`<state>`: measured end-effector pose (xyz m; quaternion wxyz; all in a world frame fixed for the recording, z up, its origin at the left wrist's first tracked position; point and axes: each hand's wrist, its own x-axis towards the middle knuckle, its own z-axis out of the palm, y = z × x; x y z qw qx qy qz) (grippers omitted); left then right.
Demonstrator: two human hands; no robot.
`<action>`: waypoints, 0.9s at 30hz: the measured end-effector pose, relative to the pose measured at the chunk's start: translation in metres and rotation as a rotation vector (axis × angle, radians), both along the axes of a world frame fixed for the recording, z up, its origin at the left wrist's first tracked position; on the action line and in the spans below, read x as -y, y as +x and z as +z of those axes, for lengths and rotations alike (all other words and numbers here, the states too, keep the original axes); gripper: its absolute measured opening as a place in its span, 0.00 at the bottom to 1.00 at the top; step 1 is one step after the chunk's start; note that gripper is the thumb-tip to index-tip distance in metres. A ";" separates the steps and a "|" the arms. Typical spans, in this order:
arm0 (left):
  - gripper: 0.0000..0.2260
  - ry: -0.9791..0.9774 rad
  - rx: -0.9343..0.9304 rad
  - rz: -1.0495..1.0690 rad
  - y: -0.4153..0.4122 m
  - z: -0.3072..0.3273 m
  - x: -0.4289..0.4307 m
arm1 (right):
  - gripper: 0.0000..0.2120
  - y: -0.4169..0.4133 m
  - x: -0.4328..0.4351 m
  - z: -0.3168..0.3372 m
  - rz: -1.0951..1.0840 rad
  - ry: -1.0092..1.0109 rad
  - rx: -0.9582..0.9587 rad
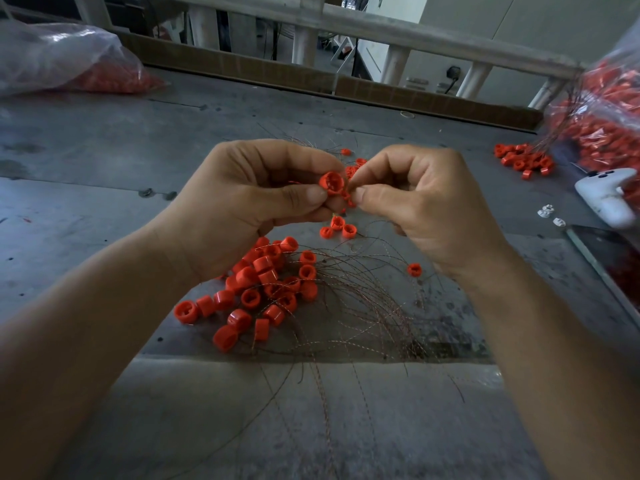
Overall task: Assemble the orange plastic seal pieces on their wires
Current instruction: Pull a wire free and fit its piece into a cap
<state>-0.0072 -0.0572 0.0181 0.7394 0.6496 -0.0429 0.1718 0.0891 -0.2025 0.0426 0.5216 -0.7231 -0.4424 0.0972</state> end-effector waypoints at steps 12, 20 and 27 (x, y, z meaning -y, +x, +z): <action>0.08 -0.156 0.021 -0.068 0.001 -0.001 0.001 | 0.11 0.005 0.000 -0.002 0.126 -0.014 -0.249; 0.09 -0.256 -0.035 0.019 0.003 -0.002 0.004 | 0.05 0.042 0.007 -0.007 -0.137 -0.066 -0.156; 0.09 -0.260 -0.042 0.010 0.002 -0.002 0.003 | 0.04 0.076 0.001 -0.040 -0.452 -0.343 0.271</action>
